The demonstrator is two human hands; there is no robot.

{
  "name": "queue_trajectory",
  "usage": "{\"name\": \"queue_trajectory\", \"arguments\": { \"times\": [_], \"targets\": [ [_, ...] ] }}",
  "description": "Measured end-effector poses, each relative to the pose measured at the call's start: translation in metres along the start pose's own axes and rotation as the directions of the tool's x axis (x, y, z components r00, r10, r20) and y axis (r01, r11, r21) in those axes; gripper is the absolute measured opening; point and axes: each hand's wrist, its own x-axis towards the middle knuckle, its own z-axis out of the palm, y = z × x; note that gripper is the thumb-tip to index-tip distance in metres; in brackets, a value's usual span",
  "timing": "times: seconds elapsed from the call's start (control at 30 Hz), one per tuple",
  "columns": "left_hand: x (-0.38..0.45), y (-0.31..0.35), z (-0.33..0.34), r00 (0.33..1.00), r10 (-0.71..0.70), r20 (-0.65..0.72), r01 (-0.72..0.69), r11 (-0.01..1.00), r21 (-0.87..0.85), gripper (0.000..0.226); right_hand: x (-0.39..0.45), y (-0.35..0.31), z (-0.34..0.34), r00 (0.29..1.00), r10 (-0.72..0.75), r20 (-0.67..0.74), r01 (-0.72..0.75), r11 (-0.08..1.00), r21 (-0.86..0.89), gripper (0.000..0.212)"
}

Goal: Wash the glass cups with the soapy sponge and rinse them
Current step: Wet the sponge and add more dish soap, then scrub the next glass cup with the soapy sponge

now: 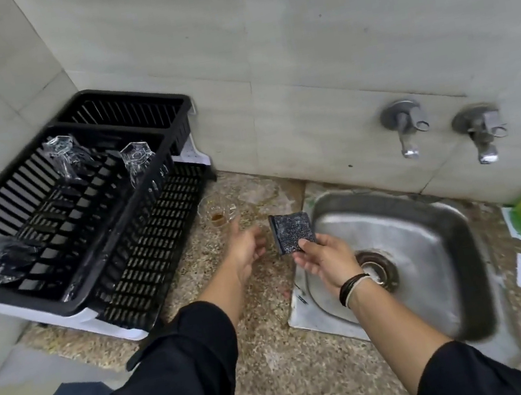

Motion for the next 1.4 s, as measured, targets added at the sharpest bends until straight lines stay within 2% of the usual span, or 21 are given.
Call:
{"name": "queue_trajectory", "arguments": {
  "times": [0.13,0.23,0.37,0.47,0.53,0.63,0.73,0.8,0.9,1.07,1.17,1.33,1.4],
  "targets": [
    [0.027,0.001,0.011,0.999,-0.022,0.023,0.024,0.997,-0.067,0.076,0.003,-0.005,0.006,0.999,-0.034,0.01,0.034,0.999,0.035,0.007],
    [0.045,0.003,0.015,1.0,-0.031,-0.001,0.03,0.987,-0.157,0.074,0.005,-0.006,0.006,0.999,-0.05,0.02,0.05,0.999,0.002,0.009],
    [0.065,0.003,0.018,0.999,-0.026,-0.034,0.017,0.972,-0.236,0.05,0.008,-0.004,0.003,0.998,-0.058,0.022,0.057,0.998,0.014,0.013],
    [0.055,-0.002,0.023,0.979,0.009,-0.204,-0.062,0.965,-0.255,0.024,0.006,-0.004,-0.005,0.998,-0.062,0.029,0.061,0.997,0.045,0.019],
    [0.042,-0.009,0.021,0.966,0.049,-0.255,-0.105,0.972,-0.209,0.02,0.003,-0.004,-0.013,0.997,-0.077,0.032,0.075,0.995,0.06,0.024],
    [0.019,-0.022,0.019,0.978,0.106,-0.181,-0.126,0.987,-0.103,0.024,-0.006,-0.007,-0.029,0.995,-0.095,0.039,0.092,0.994,0.067,0.023],
    [-0.007,-0.033,0.03,0.98,0.179,-0.081,-0.17,0.98,0.104,0.026,-0.022,-0.016,-0.052,0.992,-0.123,0.016,0.122,0.99,0.072,0.015],
    [-0.023,-0.035,0.044,0.966,0.258,-0.03,-0.241,0.931,0.276,0.028,-0.035,-0.023,-0.07,0.988,-0.152,-0.022,0.153,0.984,0.091,0.012],
    [-0.046,-0.028,0.072,0.916,0.389,0.097,-0.383,0.778,0.498,0.034,-0.057,-0.037,-0.103,0.976,-0.206,-0.075,0.214,0.968,0.132,0.011],
    [-0.07,-0.017,0.127,0.785,0.49,0.379,-0.586,0.388,0.711,0.033,-0.089,-0.053,-0.164,0.953,-0.251,-0.17,0.278,0.947,0.16,0.009],
    [-0.082,-0.015,0.156,0.755,0.467,0.461,-0.59,0.175,0.788,0.026,-0.103,-0.057,-0.192,0.949,-0.235,-0.208,0.278,0.938,0.208,0.012],
    [-0.091,-0.014,0.186,0.695,0.453,0.558,-0.531,-0.198,0.824,0.03,-0.11,-0.057,-0.226,0.953,-0.198,-0.228,0.266,0.909,0.321,0.007],
    [-0.095,-0.016,0.192,0.692,0.45,0.564,-0.491,-0.28,0.825,0.029,-0.111,-0.056,-0.234,0.955,-0.197,-0.222,0.265,0.902,0.34,0.007]
  ]
}}
